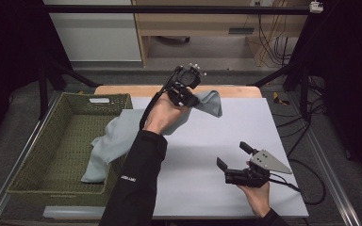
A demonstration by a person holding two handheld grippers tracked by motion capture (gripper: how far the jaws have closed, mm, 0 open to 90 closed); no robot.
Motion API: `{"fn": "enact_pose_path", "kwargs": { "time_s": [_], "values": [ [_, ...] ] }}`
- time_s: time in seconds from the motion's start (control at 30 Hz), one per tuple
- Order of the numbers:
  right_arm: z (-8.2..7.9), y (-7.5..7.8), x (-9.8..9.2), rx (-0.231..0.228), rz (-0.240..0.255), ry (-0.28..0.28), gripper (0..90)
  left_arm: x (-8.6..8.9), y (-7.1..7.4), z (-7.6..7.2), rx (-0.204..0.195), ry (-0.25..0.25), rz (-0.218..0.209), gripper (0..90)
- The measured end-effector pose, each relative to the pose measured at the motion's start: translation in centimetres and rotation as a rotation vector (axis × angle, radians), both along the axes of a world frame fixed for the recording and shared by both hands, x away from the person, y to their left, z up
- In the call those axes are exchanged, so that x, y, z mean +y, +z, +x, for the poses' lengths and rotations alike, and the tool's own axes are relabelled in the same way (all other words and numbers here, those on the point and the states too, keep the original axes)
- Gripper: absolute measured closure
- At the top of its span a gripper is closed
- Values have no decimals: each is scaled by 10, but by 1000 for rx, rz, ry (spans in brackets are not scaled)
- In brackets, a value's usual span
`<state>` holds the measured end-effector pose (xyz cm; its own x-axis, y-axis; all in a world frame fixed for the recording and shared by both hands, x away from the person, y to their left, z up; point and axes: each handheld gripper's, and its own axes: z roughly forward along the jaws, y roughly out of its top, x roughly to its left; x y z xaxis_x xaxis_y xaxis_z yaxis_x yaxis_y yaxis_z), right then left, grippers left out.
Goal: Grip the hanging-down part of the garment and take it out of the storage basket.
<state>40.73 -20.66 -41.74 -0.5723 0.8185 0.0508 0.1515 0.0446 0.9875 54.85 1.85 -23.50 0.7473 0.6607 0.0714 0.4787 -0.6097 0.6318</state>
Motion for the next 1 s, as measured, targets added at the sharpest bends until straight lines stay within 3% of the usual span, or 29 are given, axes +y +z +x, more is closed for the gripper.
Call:
{"fn": "enact_pose_path", "kwargs": {
  "time_s": [0.07,0.2,0.23,0.27,0.3,0.33,0.5,0.57,1.0],
  "values": [
    [0,1,3,27,22,-5,4,0,0,0,1,1,5,824],
    [3,5,9,26,24,5,3,0,2,1,-2,10,3,825],
    [6,5,8,9,1,27,3,0,3,1,-1,12,0,825],
    [6,6,13,22,40,23,4,0,3,1,-1,11,0,825],
    [8,6,14,10,18,28,4,1,3,1,-3,14,0,825],
    [9,8,18,32,36,27,3,1,3,1,-3,14,0,825],
    [17,13,30,5,8,58,4,1,4,2,4,16,7,825],
    [20,16,36,13,26,66,4,1,3,2,5,23,6,825],
    [43,25,75,9,2,107,4,-2,4,4,17,36,16,825]
  ]
}}
